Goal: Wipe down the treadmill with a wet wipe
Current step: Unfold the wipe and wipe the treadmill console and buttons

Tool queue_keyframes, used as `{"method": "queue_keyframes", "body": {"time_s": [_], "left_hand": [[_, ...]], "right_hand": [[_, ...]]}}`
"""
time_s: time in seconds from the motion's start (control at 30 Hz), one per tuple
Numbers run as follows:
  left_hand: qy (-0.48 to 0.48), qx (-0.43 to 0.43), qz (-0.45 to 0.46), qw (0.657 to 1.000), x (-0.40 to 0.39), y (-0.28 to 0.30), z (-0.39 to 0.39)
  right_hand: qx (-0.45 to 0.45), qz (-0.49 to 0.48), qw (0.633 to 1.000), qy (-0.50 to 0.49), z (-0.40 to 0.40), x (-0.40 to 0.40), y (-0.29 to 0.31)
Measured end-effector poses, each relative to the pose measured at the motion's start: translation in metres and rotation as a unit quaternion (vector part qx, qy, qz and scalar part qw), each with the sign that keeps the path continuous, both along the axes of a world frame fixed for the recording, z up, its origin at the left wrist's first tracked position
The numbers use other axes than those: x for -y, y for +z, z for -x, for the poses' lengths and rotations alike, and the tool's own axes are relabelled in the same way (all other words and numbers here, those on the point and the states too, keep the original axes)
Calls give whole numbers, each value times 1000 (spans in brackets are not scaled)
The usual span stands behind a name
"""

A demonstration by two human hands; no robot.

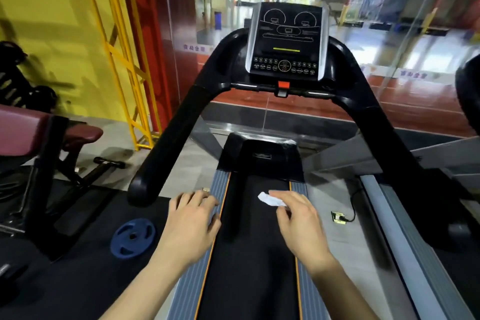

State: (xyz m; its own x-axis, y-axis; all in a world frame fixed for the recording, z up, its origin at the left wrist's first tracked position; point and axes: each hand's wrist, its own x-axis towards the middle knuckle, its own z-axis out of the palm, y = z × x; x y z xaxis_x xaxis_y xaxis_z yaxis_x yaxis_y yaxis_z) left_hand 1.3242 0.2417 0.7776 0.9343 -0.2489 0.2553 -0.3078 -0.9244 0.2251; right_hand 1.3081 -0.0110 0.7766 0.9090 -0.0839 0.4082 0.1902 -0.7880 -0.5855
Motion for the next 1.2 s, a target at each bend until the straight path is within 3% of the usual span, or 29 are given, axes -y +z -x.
{"method": "queue_keyframes", "body": {"time_s": [0.23,0.47,0.83,1.2], "left_hand": [[-15,26,1,1000,0,86,-77],[-48,25,10,998,24,146,-144],[-90,78,1,993,107,158,-293],[-53,81,-14,995,176,176,-442]], "right_hand": [[-51,30,997,-41,-67,2,93],[-28,59,996,-63,-115,31,152],[-21,18,995,-96,-252,124,166],[-14,-33,997,-62,-438,193,183]]}}
